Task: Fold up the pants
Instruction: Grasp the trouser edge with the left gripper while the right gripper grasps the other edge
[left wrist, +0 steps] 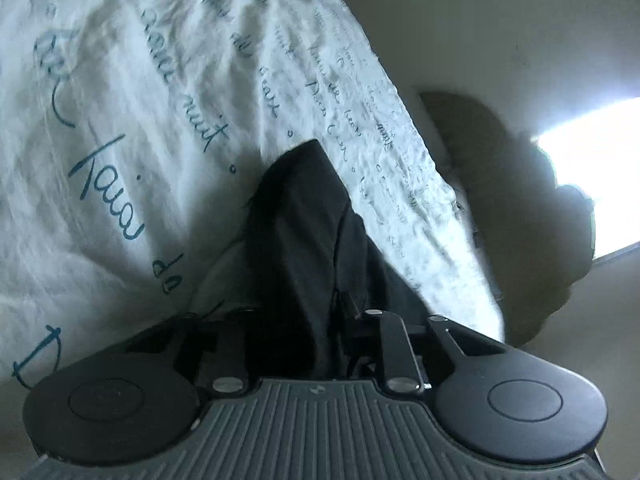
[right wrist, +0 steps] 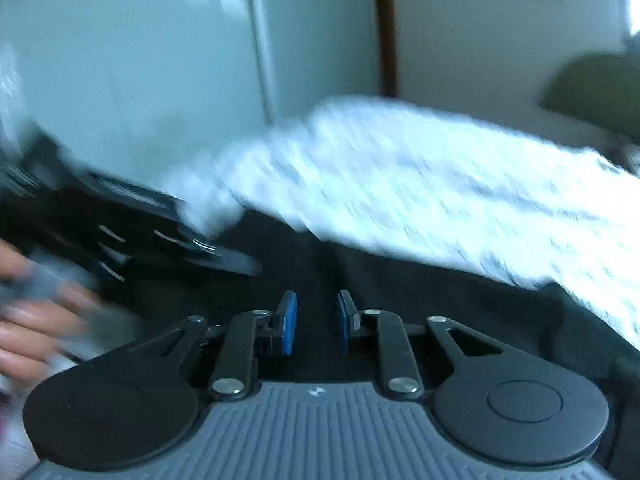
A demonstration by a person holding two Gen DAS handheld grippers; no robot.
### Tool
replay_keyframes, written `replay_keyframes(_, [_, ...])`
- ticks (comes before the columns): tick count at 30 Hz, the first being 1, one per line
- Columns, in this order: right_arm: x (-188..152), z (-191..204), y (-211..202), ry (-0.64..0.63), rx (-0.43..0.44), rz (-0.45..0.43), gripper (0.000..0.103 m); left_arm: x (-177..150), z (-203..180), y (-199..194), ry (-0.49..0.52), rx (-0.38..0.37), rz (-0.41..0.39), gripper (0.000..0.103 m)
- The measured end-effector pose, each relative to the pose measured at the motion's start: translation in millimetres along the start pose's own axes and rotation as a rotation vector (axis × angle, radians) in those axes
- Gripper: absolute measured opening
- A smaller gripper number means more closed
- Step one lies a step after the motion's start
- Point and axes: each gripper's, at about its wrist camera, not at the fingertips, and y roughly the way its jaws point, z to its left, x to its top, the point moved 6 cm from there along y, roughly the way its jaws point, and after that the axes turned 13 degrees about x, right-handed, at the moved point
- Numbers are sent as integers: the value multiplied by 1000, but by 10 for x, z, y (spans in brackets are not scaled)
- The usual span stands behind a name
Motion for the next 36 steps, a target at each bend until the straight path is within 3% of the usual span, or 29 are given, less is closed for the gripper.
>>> replay_keyframes(1, [-99,-28,99,5,13,48,24,-18,-65,-33,36,18,-36,20])
replay_keyframes(2, [-143,-31,102,5,17,39,25,-50,-138,-99,83,42,-82,19])
replay_keyframes(4, [-116,-37,-78,57,40,-44,25,-167,-375,-304,200,80,-190,19])
replay_keyframes(7, [35,-10,-448,109,117,-172,25,-407,-824,-626,351,77,-332,19])
replay_keyframes(8, [47,4,-670,121,149,-237,25,-490,-973,-712,381,58,-361,18])
replay_keyframes(13, [28,-47,-981,182,232,-305,31,-924,-1575,-934,483,-12,-438,18])
replay_keyframes(18, [-191,-460,-1417,308,233,-414,31,-1419,-2106,-849,589,-61,-424,19])
replay_keyframes(25, [-698,-1294,-2017,450,96,-510,31,-2170,-2835,-363,742,-94,-360,19])
replay_keyframes(36, [-1485,-2166,-2464,642,-78,-525,31,-2933,-3430,511,824,-91,-188,19])
